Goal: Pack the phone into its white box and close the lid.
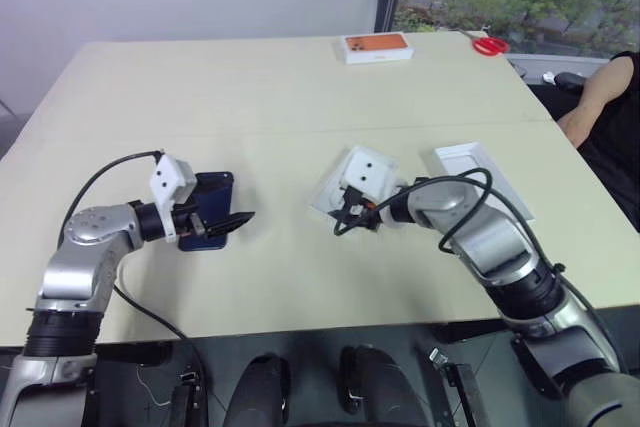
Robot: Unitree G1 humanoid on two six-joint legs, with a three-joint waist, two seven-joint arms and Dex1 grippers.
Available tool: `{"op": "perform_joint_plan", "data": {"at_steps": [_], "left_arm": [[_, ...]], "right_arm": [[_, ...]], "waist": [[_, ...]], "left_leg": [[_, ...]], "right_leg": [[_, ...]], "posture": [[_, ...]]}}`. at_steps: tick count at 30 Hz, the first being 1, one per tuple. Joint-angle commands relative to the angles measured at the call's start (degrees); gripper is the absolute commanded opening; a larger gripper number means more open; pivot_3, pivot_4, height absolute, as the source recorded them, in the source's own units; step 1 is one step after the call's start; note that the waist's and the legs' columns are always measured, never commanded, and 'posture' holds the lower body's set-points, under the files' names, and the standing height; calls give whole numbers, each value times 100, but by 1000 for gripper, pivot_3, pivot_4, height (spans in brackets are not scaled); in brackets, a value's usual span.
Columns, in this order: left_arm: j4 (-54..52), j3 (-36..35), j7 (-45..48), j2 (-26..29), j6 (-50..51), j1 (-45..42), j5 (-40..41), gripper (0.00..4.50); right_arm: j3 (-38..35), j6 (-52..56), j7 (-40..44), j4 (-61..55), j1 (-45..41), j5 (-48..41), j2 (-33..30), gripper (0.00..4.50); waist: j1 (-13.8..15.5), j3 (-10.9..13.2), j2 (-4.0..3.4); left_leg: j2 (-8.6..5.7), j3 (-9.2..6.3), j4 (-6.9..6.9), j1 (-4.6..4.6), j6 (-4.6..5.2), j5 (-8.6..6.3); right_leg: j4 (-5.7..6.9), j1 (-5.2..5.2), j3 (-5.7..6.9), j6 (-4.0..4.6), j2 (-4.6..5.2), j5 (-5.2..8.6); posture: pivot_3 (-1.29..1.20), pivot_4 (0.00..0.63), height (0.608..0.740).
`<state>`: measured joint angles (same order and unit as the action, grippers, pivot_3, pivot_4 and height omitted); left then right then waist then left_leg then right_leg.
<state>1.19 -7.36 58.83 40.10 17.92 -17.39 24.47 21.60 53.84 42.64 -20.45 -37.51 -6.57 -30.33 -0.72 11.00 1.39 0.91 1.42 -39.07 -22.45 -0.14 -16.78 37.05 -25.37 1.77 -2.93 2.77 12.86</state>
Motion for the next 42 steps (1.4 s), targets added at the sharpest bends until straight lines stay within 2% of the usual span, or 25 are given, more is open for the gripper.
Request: {"op": "perform_joint_plan", "data": {"at_steps": [1, 4, 7, 10, 14, 18, 20, 23, 26, 34, 42], "left_arm": [[-123, -456, -359, 91, 416, 14, 237, 4500], [-73, -888, -898, 41, 1191, -126, 588, 4500], [135, -1344, -1530, 84, 1914, -316, 806, 4500], [329, -1706, -1927, 257, 2469, -397, 916, 4500], [507, -2095, -2317, 479, 3324, -456, 1141, 4500], [792, -1831, -2477, 878, 4486, -471, 1075, 4500], [1099, -2031, -2581, 875, 5029, -677, 1249, 4500], [1406, -1774, -2336, 1106, 5817, -884, 1364, 4500], [1412, -1537, -2111, 1102, 6307, -965, 1521, 4500], [1456, -1415, -2036, 771, 6960, -1160, 1657, 4500], [945, -1663, -2355, -123, 7458, -1127, 2041, 4500]], "right_arm": [[-192, -161, -100, -400, 150, -129, 92, 2846], [-278, -632, -533, -299, 279, 8, 390, 2846], [-307, -608, -729, -63, 165, -34, 712, 2846], [-395, -369, -788, 128, 67, -267, 1088, 2039], [-113, -463, -819, 453, -99, -232, 1443, 44], [236, -624, -891, 832, -266, -62, 1747, 10], [450, -738, -960, 1086, -368, 103, 1875, 10], [686, -910, -970, 1435, -496, 267, 2043, 10], [962, -996, -892, 1972, -731, 397, 2304, 10], [1325, -1282, -773, 3052, -1011, 783, 2673, 10], [1297, -1611, -657, 3612, -1068, 961, 2969, 10]], "waist": [[-5, 0, 0], [-19, 0, 1], [-24, 0, 1], [-33, 0, 1], [-23, 0, 1], [-30, 0, 2], [-21, 0, 2], [-21, -1, 6], [-38, -1, 7], [-24, -2, 8], [3, -6, 2]], "left_leg": [[0, 0, 0, 0, 0, 0], [1, 0, 0, 0, 0, 0], [2, -2, 0, 0, 0, 0], [1, -3, -1, 1, 0, 0], [0, -2, 1, 1, -1, 0], [-1, -3, 1, 1, -1, 0], [-1, -3, 1, 2, -1, 0], [-4, -4, 0, 1, -2, 1], [-7, -2, 1, 1, -2, 0], [-12, -4, 2, 2, -9, 3], [-37, -2, 5, 6, -16, 7]], "right_leg": [[0, 1, 0, 0, 0, 0], [0, 0, 0, 0, 0, 0], [3, -1, 0, 0, -4, 0], [4, -1, 1, -1, -8, 0], [4, -1, 2, -1, -1, -1], [5, -1, 2, 0, 3, -1], [6, -2, 2, 0, 0, -1], [5, -1, 4, 0, 0, -1], [5, -1, 3, 0, 5, -1], [8, -1, 3, 1, 26, -1], [14, 2, 8, 0, 67, -2]], "posture": [[0, 150, 740], [0, 150, 740], [0, 150, 740], [0, 150, 740], [0, 150, 740], [0, 150, 740], [0, 150, 740], [0, 150, 740], [0, 150, 740], [0, 150, 740], [0, 150, 740]]}}
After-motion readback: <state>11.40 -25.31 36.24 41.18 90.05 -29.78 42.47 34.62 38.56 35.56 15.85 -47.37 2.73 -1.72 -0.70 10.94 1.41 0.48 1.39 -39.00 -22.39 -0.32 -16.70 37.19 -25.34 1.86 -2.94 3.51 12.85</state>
